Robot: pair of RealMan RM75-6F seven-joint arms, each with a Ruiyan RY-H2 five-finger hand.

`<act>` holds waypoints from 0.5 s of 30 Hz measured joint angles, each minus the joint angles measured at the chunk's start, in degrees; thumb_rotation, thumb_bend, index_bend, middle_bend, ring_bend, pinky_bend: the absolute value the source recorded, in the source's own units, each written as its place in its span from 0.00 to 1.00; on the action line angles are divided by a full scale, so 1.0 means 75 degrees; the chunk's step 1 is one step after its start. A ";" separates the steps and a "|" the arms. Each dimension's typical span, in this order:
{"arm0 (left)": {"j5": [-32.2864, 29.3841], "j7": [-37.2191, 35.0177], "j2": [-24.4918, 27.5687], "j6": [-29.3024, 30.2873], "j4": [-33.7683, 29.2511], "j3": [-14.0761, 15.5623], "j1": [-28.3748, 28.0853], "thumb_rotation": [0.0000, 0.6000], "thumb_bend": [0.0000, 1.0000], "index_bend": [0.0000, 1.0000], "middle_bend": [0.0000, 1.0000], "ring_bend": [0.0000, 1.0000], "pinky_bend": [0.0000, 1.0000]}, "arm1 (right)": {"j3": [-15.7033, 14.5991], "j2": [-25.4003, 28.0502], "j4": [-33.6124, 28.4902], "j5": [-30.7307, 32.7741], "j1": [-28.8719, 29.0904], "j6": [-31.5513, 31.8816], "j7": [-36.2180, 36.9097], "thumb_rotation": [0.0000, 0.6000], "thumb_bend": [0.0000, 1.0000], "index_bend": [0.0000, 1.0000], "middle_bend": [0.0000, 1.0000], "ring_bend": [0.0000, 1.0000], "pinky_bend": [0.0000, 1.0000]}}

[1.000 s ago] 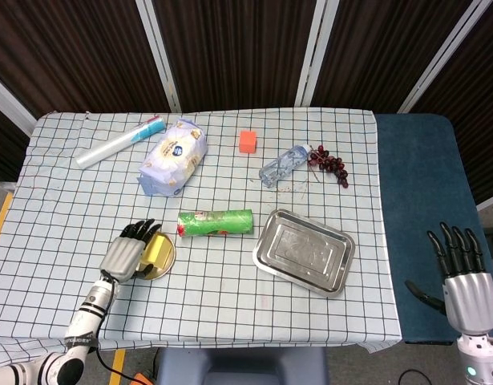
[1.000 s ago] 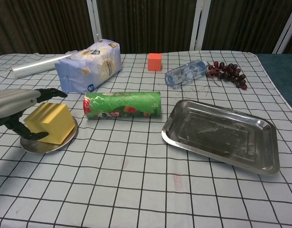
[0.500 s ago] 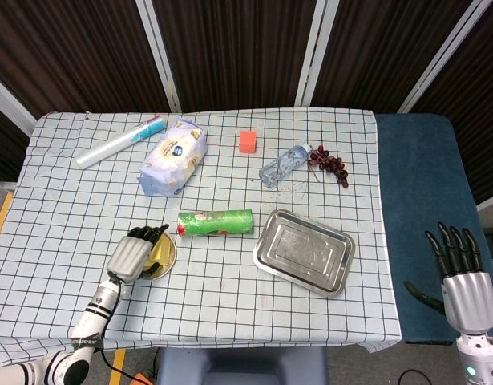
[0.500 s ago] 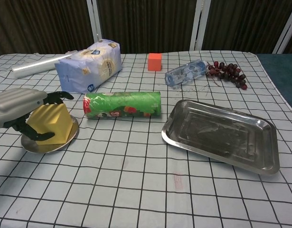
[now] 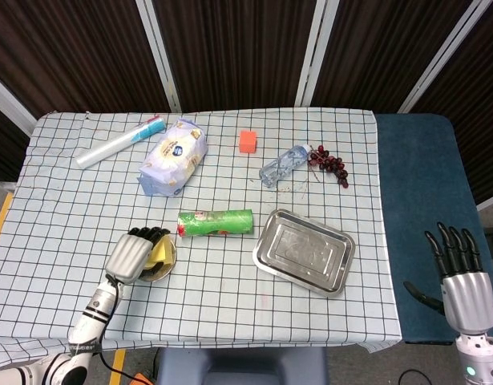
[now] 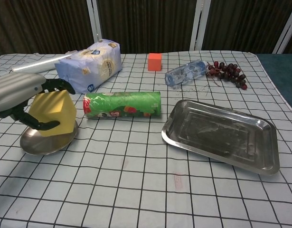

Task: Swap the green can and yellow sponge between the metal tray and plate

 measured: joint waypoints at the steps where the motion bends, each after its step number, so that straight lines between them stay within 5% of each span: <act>1: 0.0118 0.0020 0.0014 0.0045 -0.0117 0.0014 -0.0003 1.00 0.36 0.24 0.49 0.52 0.56 | -0.0005 0.0006 -0.0008 -0.0012 -0.0005 0.0006 0.0016 1.00 0.07 0.00 0.00 0.00 0.00; 7: 0.0314 0.0336 -0.0258 0.0042 -0.0509 0.0052 -0.0086 1.00 0.36 0.24 0.48 0.51 0.56 | -0.0037 0.0079 -0.0071 -0.0142 -0.0060 0.0152 0.0253 1.00 0.07 0.00 0.00 0.00 0.00; 15: -0.0201 0.1164 -0.1458 -0.0622 -0.0238 0.0035 -0.0421 1.00 0.36 0.24 0.47 0.50 0.56 | -0.0070 0.0212 -0.0114 -0.0312 -0.0163 0.0390 0.0574 1.00 0.07 0.00 0.00 0.00 0.00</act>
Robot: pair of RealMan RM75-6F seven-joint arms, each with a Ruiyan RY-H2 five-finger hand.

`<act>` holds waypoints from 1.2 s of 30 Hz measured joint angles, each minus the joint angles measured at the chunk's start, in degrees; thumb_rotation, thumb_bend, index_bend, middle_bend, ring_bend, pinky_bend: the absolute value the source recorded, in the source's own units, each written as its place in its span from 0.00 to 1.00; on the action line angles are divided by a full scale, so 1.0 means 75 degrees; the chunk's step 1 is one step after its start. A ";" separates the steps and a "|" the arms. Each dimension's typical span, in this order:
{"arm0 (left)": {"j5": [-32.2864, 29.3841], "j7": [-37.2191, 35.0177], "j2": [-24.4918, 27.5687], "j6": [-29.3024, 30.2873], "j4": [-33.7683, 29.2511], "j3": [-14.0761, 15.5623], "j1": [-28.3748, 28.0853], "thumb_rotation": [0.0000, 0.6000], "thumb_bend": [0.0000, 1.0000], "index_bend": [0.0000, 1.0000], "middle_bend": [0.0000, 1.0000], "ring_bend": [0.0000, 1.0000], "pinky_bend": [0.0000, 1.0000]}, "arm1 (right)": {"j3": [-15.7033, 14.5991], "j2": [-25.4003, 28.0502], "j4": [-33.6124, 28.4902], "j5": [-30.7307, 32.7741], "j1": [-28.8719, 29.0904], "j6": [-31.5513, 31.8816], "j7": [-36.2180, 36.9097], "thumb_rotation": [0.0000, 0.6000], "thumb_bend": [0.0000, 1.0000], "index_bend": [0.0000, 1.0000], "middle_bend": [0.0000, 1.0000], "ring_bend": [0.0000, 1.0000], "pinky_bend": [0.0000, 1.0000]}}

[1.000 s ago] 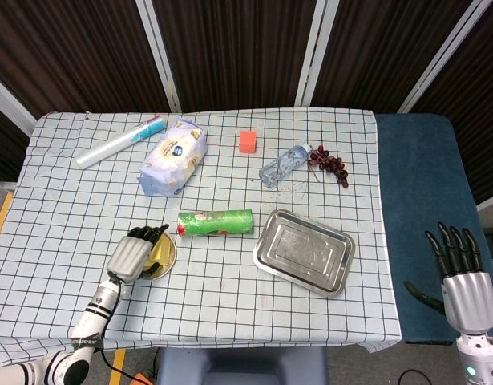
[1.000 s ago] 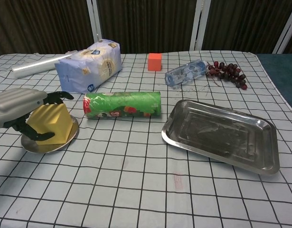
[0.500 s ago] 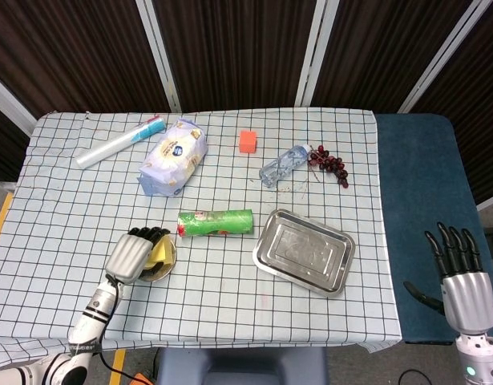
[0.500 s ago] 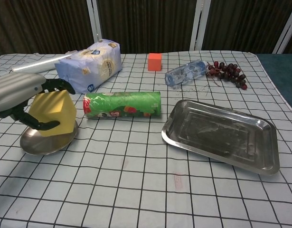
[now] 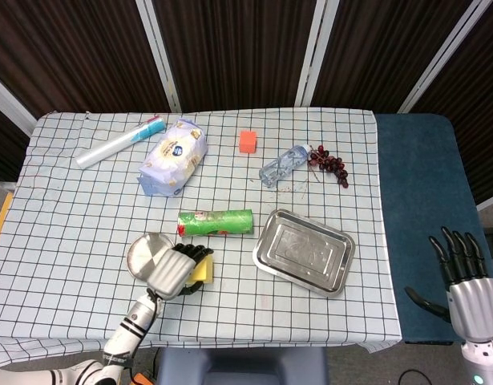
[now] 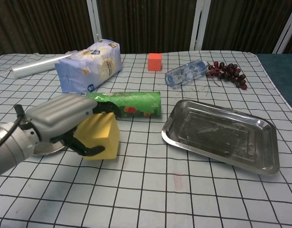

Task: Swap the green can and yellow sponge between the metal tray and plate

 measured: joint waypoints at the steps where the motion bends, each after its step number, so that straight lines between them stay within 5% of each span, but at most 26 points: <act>1: -0.0050 0.0115 -0.0129 -0.0063 0.0074 -0.0002 -0.0044 1.00 0.36 0.23 0.45 0.48 0.56 | -0.0003 0.0012 -0.0001 -0.0011 -0.0004 0.0002 0.0020 1.00 0.07 0.00 0.00 0.00 0.00; 4: -0.0155 0.0472 -0.0437 -0.0171 0.0300 0.0003 -0.0150 1.00 0.36 0.16 0.33 0.36 0.51 | -0.0027 0.0066 -0.0020 -0.0040 -0.0012 -0.0023 0.0074 1.00 0.07 0.00 0.00 0.00 0.00; 7: -0.0236 0.0727 -0.0649 -0.0203 0.0413 0.0015 -0.0210 1.00 0.36 0.01 0.09 0.12 0.35 | -0.0041 0.0104 -0.0042 -0.0054 -0.0014 -0.0064 0.0099 1.00 0.07 0.00 0.00 0.00 0.00; 10: -0.0318 0.0795 -0.0644 -0.0244 0.0341 0.0017 -0.0232 1.00 0.37 0.00 0.00 0.01 0.27 | -0.0030 0.0109 -0.0042 -0.0059 -0.0011 -0.0083 0.0092 1.00 0.07 0.00 0.00 0.00 0.00; 19: -0.0607 0.1224 0.0045 -0.0312 -0.0510 0.0079 -0.0221 1.00 0.36 0.00 0.00 0.00 0.17 | 0.0022 0.0082 -0.0035 -0.0032 -0.0010 -0.0099 0.0076 1.00 0.07 0.00 0.00 0.00 0.00; 28: -0.0683 0.1477 0.1436 -0.0098 -0.1722 0.0113 -0.0150 1.00 0.36 0.00 0.00 0.00 0.16 | 0.0018 0.0085 -0.0051 -0.0064 -0.0014 -0.0132 0.0082 1.00 0.07 0.00 0.00 0.00 0.00; 36: -0.0482 0.0933 0.1289 0.0336 -0.0952 -0.0529 -0.0296 1.00 0.35 0.00 0.00 0.00 0.17 | -0.0024 0.0102 -0.0050 -0.0171 -0.0032 -0.0072 0.0188 1.00 0.07 0.00 0.00 0.00 0.00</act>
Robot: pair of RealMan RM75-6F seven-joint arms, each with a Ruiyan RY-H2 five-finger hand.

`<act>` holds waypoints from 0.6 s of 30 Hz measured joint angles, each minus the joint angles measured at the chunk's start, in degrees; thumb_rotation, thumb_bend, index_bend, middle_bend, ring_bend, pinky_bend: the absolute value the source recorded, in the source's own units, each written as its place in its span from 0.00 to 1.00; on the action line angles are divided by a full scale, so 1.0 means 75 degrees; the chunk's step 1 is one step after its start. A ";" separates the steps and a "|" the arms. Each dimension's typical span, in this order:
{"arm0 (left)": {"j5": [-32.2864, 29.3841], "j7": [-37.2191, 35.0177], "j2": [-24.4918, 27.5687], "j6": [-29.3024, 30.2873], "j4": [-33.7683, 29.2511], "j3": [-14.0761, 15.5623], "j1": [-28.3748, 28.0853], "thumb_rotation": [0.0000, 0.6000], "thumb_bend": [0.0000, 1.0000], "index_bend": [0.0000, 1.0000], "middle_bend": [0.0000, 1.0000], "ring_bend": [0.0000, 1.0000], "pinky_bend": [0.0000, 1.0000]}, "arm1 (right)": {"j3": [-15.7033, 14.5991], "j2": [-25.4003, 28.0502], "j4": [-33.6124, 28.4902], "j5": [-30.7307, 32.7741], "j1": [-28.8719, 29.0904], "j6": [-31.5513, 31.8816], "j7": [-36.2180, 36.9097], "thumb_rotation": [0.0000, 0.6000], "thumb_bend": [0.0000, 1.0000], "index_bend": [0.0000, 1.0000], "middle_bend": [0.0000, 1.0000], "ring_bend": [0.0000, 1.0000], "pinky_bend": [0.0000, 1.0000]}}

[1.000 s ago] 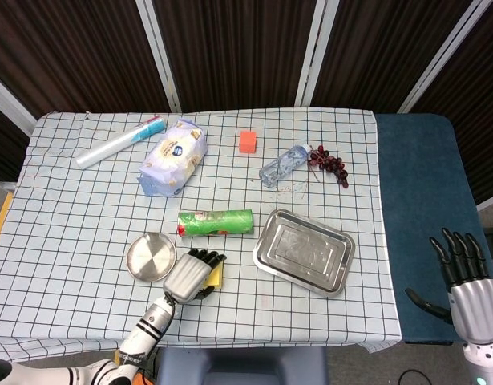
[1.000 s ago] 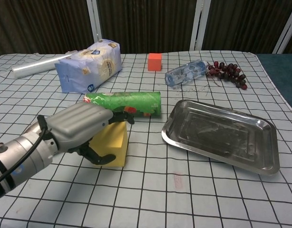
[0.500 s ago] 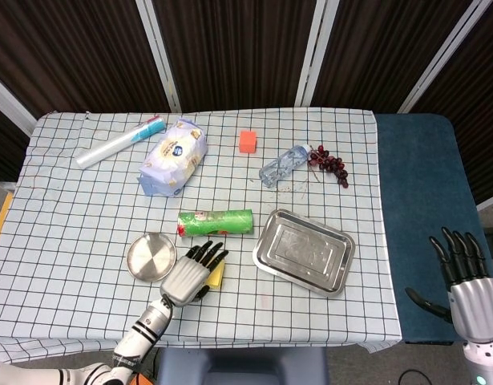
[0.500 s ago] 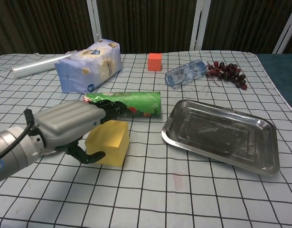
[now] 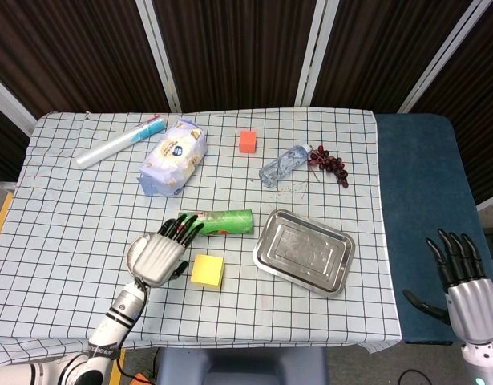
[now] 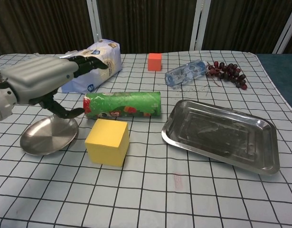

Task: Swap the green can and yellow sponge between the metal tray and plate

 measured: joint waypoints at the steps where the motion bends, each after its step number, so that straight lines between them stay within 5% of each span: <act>1: -0.0003 -0.0149 -0.0061 -0.0009 0.0193 -0.0094 -0.0053 1.00 0.36 0.00 0.00 0.00 0.17 | 0.0004 0.0003 0.0003 0.0000 -0.0001 0.0006 0.0018 1.00 0.07 0.00 0.00 0.00 0.00; 18: -0.1200 -0.0397 -0.1453 -0.1579 0.2681 -0.0838 -0.1558 1.00 0.36 0.00 0.00 0.00 0.16 | -0.0063 0.0108 -0.0047 -0.0060 -0.0003 -0.0091 0.0110 1.00 0.07 0.00 0.00 0.00 0.00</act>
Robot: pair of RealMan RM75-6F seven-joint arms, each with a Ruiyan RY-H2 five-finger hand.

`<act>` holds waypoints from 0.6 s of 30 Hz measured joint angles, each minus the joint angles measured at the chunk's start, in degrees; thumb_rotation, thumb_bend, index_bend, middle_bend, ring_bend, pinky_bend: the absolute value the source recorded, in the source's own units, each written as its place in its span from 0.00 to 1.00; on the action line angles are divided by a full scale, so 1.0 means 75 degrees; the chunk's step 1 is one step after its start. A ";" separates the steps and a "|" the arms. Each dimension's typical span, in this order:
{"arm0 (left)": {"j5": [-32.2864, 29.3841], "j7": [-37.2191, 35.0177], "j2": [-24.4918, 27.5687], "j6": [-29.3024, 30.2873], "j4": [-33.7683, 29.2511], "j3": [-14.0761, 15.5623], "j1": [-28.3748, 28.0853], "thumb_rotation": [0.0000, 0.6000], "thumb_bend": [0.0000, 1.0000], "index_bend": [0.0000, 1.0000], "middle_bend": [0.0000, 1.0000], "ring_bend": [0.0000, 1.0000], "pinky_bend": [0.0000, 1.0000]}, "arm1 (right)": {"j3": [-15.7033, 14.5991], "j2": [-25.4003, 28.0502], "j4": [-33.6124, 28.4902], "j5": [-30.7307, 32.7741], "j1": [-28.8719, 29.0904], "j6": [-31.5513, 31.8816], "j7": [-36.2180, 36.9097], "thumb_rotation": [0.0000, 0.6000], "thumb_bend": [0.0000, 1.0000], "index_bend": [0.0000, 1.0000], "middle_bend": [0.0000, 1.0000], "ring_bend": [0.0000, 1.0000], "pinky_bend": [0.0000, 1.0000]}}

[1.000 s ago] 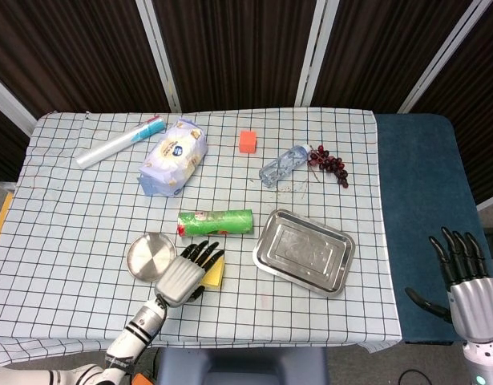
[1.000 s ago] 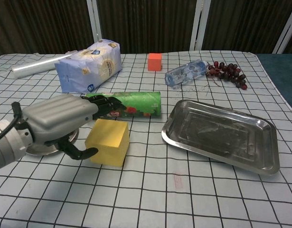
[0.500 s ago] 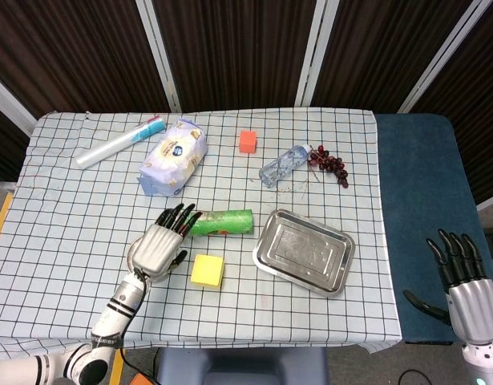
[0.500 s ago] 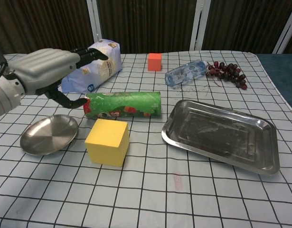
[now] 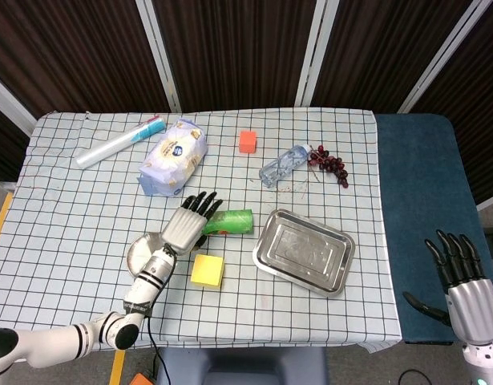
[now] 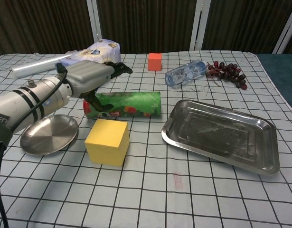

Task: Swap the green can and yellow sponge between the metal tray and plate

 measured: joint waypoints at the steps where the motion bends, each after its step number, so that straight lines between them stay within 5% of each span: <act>1: -0.0087 0.0029 -0.0045 -0.0078 0.0076 -0.0011 -0.0056 1.00 0.36 0.00 0.00 0.00 0.16 | -0.0007 0.0002 0.0002 -0.0017 0.0000 0.0003 0.0004 1.00 0.07 0.00 0.00 0.00 0.00; 15: -0.1176 0.0281 -0.0796 -0.0881 0.1633 0.0095 -0.0626 1.00 0.36 0.00 0.01 0.00 0.16 | -0.0041 0.0058 -0.0018 -0.0038 0.0014 -0.0076 0.0055 1.00 0.07 0.00 0.00 0.00 0.00; 18: -0.1126 0.0220 -0.1014 -0.0848 0.2082 0.0168 -0.0672 1.00 0.36 0.00 0.11 0.12 0.27 | -0.0038 0.0070 -0.0030 -0.0022 0.0017 -0.0092 0.0081 1.00 0.07 0.00 0.00 0.00 0.00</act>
